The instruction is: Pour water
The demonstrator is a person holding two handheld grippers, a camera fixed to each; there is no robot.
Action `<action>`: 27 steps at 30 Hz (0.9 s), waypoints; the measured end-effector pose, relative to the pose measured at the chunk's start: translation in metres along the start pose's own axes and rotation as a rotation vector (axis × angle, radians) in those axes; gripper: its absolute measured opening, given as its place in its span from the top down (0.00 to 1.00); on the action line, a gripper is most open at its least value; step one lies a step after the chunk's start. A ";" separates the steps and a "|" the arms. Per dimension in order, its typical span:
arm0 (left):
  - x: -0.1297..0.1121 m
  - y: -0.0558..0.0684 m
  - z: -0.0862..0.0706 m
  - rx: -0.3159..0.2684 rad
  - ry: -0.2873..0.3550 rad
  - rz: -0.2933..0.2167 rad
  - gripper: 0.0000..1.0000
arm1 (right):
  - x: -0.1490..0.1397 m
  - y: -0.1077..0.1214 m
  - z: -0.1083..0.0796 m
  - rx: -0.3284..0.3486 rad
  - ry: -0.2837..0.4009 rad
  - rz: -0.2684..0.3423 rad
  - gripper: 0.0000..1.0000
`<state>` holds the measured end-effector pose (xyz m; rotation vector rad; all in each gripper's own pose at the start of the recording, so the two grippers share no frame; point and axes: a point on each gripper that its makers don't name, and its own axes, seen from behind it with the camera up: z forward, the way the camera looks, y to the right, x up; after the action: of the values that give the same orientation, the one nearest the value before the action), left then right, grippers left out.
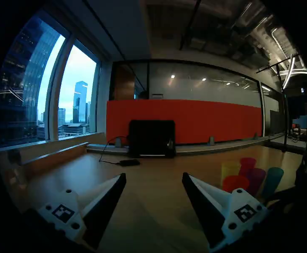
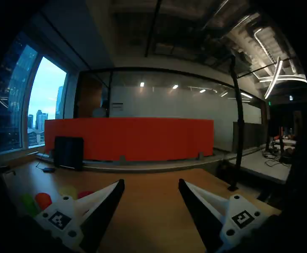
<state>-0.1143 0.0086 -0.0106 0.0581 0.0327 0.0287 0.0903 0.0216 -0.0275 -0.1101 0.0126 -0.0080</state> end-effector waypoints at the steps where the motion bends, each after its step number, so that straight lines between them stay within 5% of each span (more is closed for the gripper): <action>1: -0.001 -0.001 0.000 0.002 0.000 0.002 0.01 | 0.000 -0.001 0.000 0.000 0.000 -0.001 0.01; 27: -0.005 -0.014 0.005 0.018 0.005 0.008 0.01 | 0.004 -0.014 0.002 0.013 0.003 -0.025 0.01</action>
<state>-0.1186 -0.0059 -0.0062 0.0766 0.0374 0.0362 0.0942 0.0084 -0.0238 -0.0968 0.0143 -0.0333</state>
